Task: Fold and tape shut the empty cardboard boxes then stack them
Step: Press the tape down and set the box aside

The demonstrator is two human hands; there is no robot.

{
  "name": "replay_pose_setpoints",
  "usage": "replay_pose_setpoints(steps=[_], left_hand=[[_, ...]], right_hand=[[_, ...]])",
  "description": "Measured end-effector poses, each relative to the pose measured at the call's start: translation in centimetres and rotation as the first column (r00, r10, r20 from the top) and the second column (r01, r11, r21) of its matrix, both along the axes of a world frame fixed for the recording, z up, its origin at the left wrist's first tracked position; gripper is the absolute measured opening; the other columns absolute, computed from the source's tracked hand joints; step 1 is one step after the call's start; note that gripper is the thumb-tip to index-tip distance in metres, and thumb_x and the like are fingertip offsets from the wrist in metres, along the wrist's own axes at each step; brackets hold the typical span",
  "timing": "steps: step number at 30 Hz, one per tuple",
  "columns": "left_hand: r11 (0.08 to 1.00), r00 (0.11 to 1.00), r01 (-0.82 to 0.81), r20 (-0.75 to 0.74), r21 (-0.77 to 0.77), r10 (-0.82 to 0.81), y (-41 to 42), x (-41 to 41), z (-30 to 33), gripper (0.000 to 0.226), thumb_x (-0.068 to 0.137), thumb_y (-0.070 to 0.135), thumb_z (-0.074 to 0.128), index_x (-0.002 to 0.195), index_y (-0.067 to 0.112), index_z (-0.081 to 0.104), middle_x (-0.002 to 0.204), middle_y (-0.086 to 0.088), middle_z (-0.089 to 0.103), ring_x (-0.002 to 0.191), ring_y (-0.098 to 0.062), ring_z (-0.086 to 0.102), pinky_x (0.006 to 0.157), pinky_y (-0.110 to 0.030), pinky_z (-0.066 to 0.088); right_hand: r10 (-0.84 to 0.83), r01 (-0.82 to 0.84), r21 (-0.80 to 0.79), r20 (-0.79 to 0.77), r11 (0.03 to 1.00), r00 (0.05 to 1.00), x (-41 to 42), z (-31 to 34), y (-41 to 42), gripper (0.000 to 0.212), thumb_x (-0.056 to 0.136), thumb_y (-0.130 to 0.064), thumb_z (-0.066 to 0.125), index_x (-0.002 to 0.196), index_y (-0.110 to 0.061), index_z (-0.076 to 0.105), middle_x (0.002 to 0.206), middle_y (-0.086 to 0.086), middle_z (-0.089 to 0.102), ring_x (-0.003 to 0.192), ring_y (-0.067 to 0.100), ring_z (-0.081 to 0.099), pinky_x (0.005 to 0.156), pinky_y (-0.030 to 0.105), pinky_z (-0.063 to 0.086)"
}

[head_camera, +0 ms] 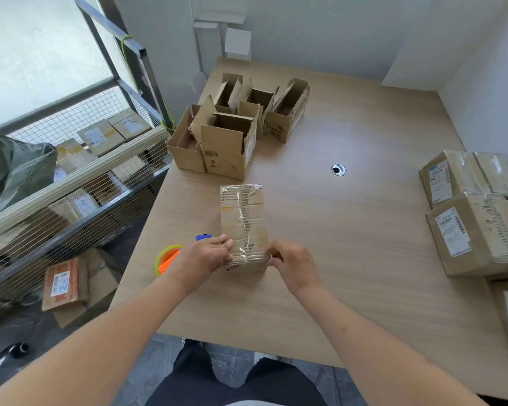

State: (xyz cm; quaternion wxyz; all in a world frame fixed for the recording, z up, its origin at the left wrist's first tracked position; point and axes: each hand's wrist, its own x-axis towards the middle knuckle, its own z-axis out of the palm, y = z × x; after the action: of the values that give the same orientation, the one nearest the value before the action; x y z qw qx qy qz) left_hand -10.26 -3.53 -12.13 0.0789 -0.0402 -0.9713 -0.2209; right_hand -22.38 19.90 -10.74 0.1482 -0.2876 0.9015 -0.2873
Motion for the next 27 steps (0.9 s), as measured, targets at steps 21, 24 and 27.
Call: replay_pose_setpoints(steps=[21, 24, 27], left_hand=[[0.953, 0.955, 0.298, -0.015, 0.057, -0.298, 4.5, -4.7, 2.0, 0.017, 0.093, 0.016, 0.067, 0.105, 0.022, 0.076, 0.099, 0.006, 0.075, 0.089, -0.025, 0.069, 0.064, -0.037, 0.059], [0.972, 0.974, 0.226, -0.050, 0.071, -0.223, 4.0, -5.1, 2.4, 0.033, 0.084, 0.003, 0.073, 0.115, 0.012, 0.075, 0.126, -0.007, 0.070, 0.108, -0.031, 0.070, 0.081, -0.043, 0.061], [0.991, 0.989, 0.137, 0.062, -0.015, -0.135, 3.1, -5.7, 2.5, 0.059, 0.073, 0.003, 0.083, 0.129, 0.015, 0.070, 0.146, -0.014, 0.057, 0.132, -0.038, 0.056, 0.101, -0.052, 0.054]], right_hand=[[-0.185, 0.203, 0.350, -0.086, 0.914, 0.979, 2.1, 2.4, 1.1, 0.128, 0.055, -0.060, 0.086, 0.157, -0.033, 0.013, 0.140, 0.007, 0.025, 0.128, 0.029, 0.038, 0.107, 0.039, 0.043], [-0.132, 0.144, 0.399, -0.059, 0.905, 0.990, 1.1, 2.8, 1.5, 0.139, 0.048, -0.058, 0.090, 0.156, -0.033, 0.005, 0.135, 0.008, 0.024, 0.124, 0.029, 0.036, 0.110, 0.039, 0.038], [-0.068, 0.079, 0.445, -0.041, 0.892, 0.997, 0.5, 3.2, 1.7, 0.142, 0.049, -0.055, 0.091, 0.156, -0.034, 0.000, 0.134, 0.010, 0.024, 0.123, 0.031, 0.035, 0.110, 0.040, 0.036]])
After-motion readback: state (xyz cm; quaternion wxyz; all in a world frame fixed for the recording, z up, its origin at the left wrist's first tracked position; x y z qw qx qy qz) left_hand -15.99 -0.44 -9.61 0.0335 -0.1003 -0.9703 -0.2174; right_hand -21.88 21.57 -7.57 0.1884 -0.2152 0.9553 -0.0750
